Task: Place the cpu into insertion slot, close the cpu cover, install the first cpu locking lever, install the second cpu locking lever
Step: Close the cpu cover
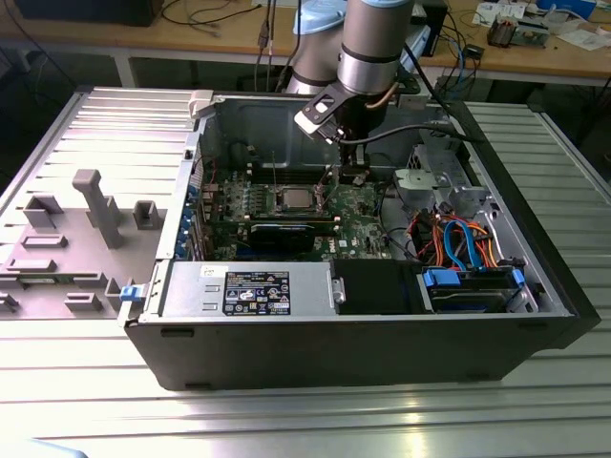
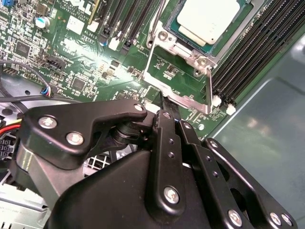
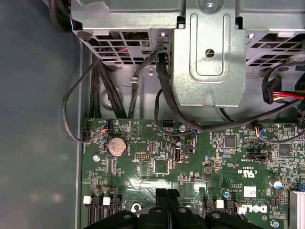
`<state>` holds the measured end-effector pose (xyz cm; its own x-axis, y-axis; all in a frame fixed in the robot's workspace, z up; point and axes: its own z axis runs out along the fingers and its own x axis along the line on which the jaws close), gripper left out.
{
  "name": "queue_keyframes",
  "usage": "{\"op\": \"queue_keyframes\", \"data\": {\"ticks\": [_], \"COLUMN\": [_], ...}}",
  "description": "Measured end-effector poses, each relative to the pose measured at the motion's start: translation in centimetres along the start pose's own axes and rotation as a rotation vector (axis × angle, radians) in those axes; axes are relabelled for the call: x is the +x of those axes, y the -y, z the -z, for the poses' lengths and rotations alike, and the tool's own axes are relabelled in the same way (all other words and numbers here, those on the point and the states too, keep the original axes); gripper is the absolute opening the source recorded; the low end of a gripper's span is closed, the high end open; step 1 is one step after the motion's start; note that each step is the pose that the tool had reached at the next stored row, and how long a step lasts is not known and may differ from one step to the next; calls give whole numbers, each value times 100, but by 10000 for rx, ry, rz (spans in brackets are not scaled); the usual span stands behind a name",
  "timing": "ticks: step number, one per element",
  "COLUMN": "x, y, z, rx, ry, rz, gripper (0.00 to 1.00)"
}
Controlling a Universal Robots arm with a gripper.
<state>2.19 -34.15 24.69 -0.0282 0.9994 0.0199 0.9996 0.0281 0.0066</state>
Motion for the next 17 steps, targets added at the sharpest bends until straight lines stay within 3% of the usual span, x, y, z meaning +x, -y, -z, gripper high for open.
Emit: {"op": "queue_keyframes", "data": {"ticks": [17], "x": [3], "y": [96], "z": [-5], "rx": [0], "ry": [0], "rz": [0], "gripper": [11]}}
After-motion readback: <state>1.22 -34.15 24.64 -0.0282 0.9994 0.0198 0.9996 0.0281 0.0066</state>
